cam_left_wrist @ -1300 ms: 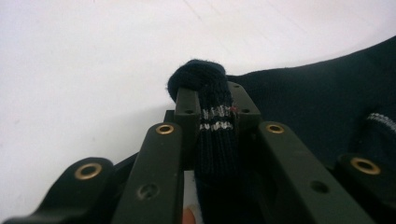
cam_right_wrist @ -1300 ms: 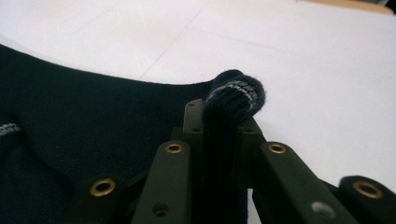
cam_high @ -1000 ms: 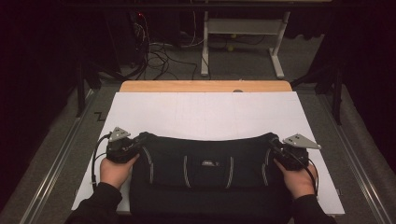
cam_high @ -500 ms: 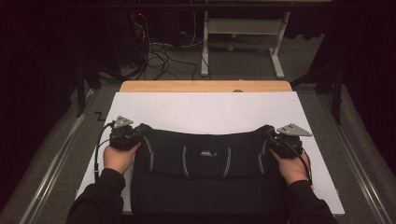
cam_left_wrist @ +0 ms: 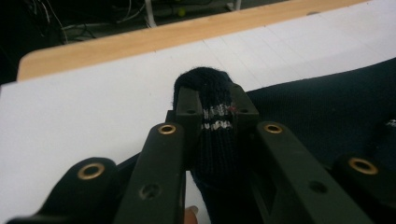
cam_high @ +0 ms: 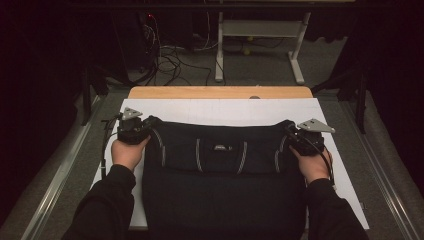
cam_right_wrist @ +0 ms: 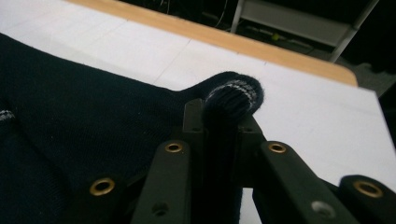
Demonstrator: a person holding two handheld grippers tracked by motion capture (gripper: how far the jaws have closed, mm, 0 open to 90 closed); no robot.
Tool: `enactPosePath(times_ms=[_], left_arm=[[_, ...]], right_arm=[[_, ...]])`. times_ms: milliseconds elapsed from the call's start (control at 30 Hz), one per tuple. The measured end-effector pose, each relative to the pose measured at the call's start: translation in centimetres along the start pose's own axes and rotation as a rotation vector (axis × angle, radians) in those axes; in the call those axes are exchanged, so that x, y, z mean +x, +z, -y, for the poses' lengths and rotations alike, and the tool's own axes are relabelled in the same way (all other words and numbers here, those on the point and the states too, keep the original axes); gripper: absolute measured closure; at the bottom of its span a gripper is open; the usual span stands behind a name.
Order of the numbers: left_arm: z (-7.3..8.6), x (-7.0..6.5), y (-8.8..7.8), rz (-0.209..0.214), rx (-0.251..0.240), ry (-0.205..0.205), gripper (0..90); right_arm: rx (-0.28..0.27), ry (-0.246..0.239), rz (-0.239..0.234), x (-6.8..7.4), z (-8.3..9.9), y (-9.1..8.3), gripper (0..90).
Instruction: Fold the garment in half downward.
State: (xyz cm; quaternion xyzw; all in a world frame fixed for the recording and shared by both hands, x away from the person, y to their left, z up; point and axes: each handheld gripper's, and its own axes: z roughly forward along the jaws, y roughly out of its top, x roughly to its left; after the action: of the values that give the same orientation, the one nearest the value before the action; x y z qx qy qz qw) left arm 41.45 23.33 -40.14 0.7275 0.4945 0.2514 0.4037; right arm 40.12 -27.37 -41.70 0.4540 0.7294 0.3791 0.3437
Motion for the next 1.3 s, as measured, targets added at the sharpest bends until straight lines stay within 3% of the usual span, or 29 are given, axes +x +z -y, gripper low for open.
enactPosePath(times_ms=[133,267,467,567,633,733,800,900,1033,1100,1300], left_arm=[[-1.0,0.1,0.4,-0.002,-0.024,-0.019,75.8],[-0.7,-0.1,1.4,0.002,-0.005,-0.020,75.5],[0.7,0.1,3.1,0.041,0.027,-0.074,72.4],[0.9,0.4,3.4,0.039,0.038,-0.116,63.0],[1.0,0.8,3.3,0.048,0.045,-0.147,52.9],[1.3,1.1,2.7,0.028,0.046,-0.168,39.6],[1.5,1.0,2.3,0.044,0.052,-0.170,33.4],[2.1,0.2,1.7,0.081,0.052,-0.145,31.2],[3.5,-1.2,0.8,0.171,0.063,-0.112,29.0],[4.4,-1.7,0.7,0.203,0.080,-0.104,29.3],[6.5,-2.6,2.0,0.265,0.173,-0.101,31.0]], right_arm=[[-0.030,-0.006,0.027,-0.4,-0.9,0.3,80.5],[-0.037,0.023,0.027,-0.8,-1.2,0.7,79.9],[0.038,0.050,0.018,-0.7,-0.2,2.5,77.9],[0.053,0.059,0.030,-0.6,0.0,3.0,73.0],[0.060,0.085,0.039,-0.8,0.0,3.1,60.4],[0.067,0.138,0.043,-1.4,-0.1,2.7,48.1],[0.065,0.161,0.035,-1.6,0.0,2.1,43.7],[0.052,0.149,0.007,-1.3,0.2,1.0,40.2],[0.049,0.118,-0.047,0.0,1.0,-0.3,38.5],[0.055,0.088,-0.075,1.1,1.7,-1.0,40.3],[0.125,0.083,-0.172,2.8,3.8,-1.0,39.7]])
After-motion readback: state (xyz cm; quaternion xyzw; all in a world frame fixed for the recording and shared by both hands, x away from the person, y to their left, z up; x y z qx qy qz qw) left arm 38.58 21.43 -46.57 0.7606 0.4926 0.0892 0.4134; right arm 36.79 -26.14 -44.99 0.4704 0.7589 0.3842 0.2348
